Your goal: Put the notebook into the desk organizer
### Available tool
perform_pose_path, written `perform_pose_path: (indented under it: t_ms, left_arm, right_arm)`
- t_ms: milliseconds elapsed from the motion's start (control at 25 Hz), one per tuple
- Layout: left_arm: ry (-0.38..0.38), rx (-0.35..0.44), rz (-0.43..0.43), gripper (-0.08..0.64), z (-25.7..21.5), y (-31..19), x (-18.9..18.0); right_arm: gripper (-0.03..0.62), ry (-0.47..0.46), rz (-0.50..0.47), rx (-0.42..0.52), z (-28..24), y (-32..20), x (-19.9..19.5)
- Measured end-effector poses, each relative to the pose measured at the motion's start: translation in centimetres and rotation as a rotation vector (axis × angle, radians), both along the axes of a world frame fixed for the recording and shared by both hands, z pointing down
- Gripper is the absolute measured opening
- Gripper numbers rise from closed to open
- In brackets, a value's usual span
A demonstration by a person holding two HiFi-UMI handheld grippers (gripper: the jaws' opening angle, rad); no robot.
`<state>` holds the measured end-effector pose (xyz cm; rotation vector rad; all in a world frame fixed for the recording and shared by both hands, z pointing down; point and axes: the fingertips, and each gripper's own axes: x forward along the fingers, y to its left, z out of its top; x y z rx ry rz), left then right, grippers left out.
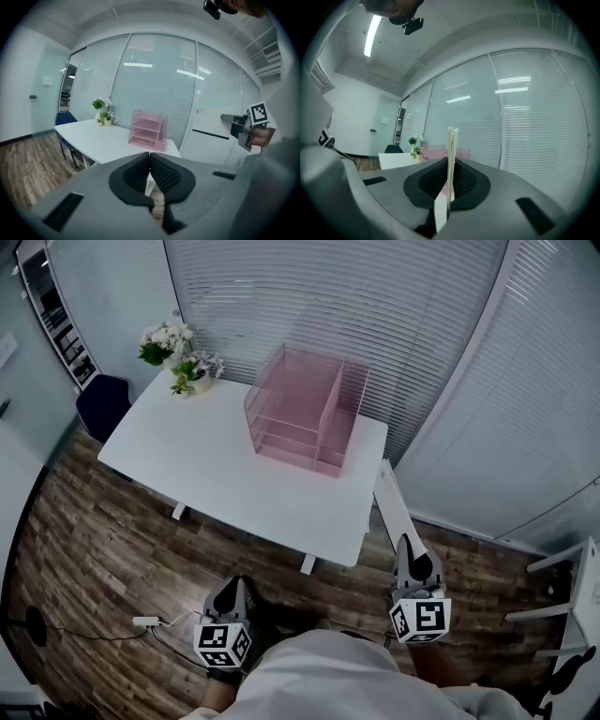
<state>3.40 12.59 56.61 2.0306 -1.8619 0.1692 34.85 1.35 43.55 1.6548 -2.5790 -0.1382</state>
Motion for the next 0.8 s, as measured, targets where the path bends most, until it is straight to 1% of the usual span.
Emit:
perform_pose_path:
  t_ms: [120, 240, 480, 680, 800]
  left_arm:
    - [0.013, 0.0, 0.04, 0.009, 0.1, -3.3, -3.2]
    - [0.024, -0.008, 0.084, 0.009, -0.1, -6.8, -7.2]
    - [0.019, -0.035, 0.211, 0.009, -0.5, -13.6, -14.6]
    - [0.021, -0.065, 0.3, 0.009, -0.3, -16.5, -18.1]
    - [0.018, -0.085, 0.315, 0.009, 0.5, -17.6, -19.6]
  right_arm:
    - [0.023, 0.008, 0.042, 0.008, -0.7, -2.3, -2.7]
    - [0.023, 0.019, 0.091, 0.008, -1.5, -4.9, -6.0]
    - [0.023, 0.045, 0.19, 0.034, -4.1, -11.5, -12.9]
    - [0.023, 0.103, 0.222, 0.07, -7.2, -17.0, -17.0]
    - [0.023, 0.165, 0.21, 0.082, -8.3, -21.1, -19.0]
